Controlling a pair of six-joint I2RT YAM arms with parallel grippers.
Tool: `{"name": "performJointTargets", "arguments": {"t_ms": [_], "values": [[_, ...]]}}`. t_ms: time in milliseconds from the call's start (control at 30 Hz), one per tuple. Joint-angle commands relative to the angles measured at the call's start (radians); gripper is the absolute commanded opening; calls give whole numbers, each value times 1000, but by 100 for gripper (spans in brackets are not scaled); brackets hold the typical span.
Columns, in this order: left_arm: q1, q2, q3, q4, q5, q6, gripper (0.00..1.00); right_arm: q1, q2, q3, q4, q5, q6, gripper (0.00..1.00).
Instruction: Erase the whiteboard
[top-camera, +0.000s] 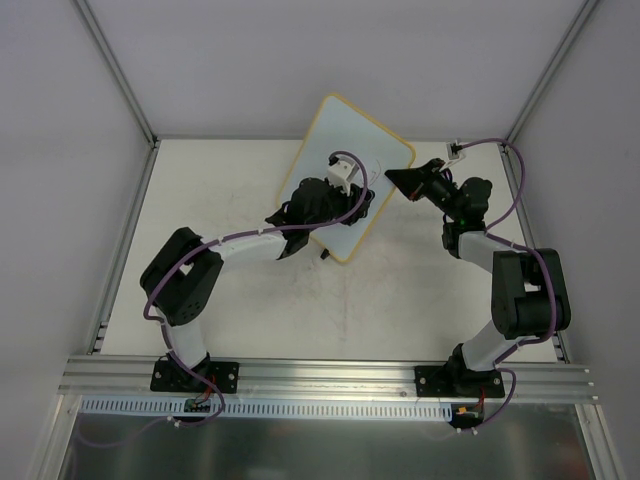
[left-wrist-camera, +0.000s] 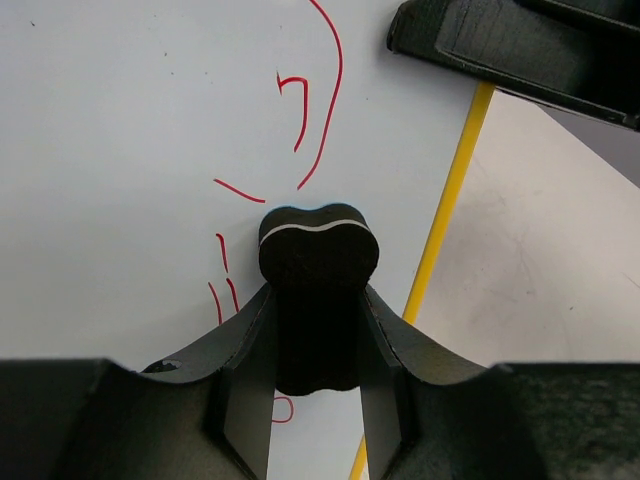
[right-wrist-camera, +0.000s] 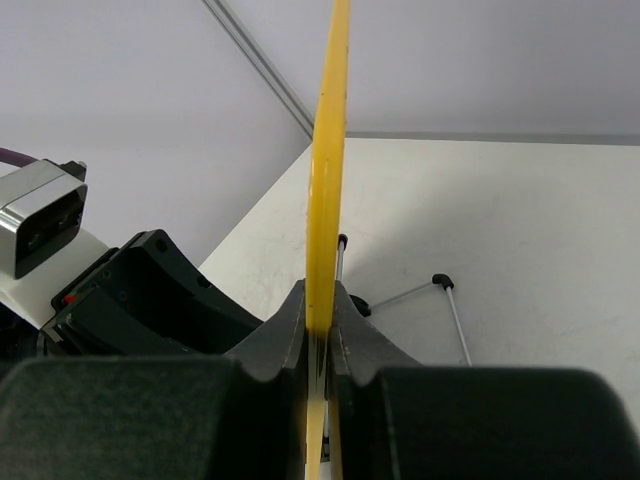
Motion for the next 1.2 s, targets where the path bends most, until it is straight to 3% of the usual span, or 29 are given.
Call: {"name": "performJointTargets", "arguments": {"t_ms": [0,367,767,1167], "values": [[3,46,44,-178,-32,-1,0,46,-11,19,68,-169,-44,0],[17,183,471,-410,-65,73,0,50,-14,17,68,-172,-45,0],[50,232,683,-476,-45,104,0,72,-22,22,16,-174,-87,0],[56,330,933,-581,83,202,0,78,-23,26,-1,-175,-99,0]]}}
